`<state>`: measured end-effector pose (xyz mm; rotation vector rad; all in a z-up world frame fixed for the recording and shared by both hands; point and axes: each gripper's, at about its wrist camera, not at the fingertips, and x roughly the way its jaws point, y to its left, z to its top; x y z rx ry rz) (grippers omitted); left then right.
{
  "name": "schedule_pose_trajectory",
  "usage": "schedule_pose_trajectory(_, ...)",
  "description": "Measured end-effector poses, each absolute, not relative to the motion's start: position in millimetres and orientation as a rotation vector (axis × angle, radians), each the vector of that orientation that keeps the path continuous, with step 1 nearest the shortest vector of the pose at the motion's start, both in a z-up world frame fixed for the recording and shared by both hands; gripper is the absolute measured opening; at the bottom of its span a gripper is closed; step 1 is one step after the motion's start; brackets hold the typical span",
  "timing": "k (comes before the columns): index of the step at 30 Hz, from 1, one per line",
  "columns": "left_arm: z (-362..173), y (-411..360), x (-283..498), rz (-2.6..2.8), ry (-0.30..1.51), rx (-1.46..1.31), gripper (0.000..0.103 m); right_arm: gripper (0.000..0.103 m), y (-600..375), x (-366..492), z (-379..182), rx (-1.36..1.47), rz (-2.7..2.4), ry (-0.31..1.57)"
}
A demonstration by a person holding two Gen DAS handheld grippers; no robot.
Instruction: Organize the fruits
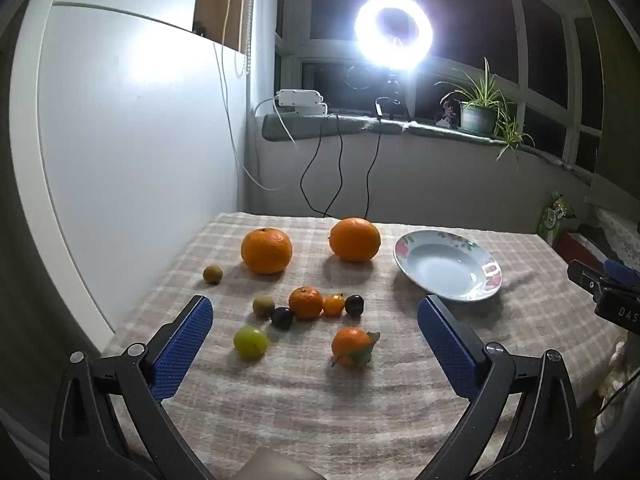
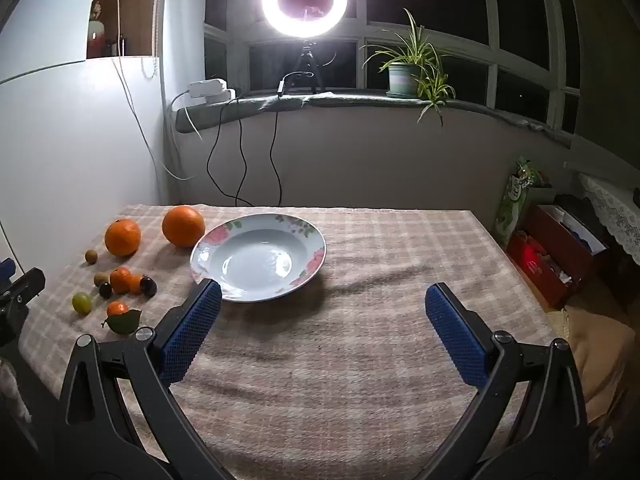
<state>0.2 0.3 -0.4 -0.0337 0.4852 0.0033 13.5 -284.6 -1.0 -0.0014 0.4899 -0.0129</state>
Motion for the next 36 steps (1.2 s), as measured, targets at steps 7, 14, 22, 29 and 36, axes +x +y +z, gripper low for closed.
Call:
schedule_pose_trajectory(7, -3.7, 7.7, -0.2, -0.008, 0.491, -0.064, 0.102, 0.103, -287.8, 15.4, -2.9, 0.006, -0.008, 0.504)
schedule_pose_trajectory(14, -4.4, 0.2, -4.5, 0.004, 0.485, -0.055, 0.102, 0.103, -286.2, 15.8, -3.3, 0.015, -0.014, 0.499)
schedule_pose_trajectory(22, -0.7, 1.8, -7.1, 0.005, 0.476, -0.062, 0.102, 0.103, -294.1, 12.7, -1.5, 0.02, -0.018, 0.492)
schedule_pose_trajectory(29, 2.4, 5.5, -8.0, 0.011, 0.469, -0.069, 0.102, 0.103, -289.1, 10.9, 1.7, 0.004, -0.028, 0.48)
schedule_pose_trajectory(36, 1.9, 5.7, -8.9, 0.012, 0.469, -0.07, 0.102, 0.103, -284.2, 10.1, 3.2, -0.008, -0.027, 0.476)
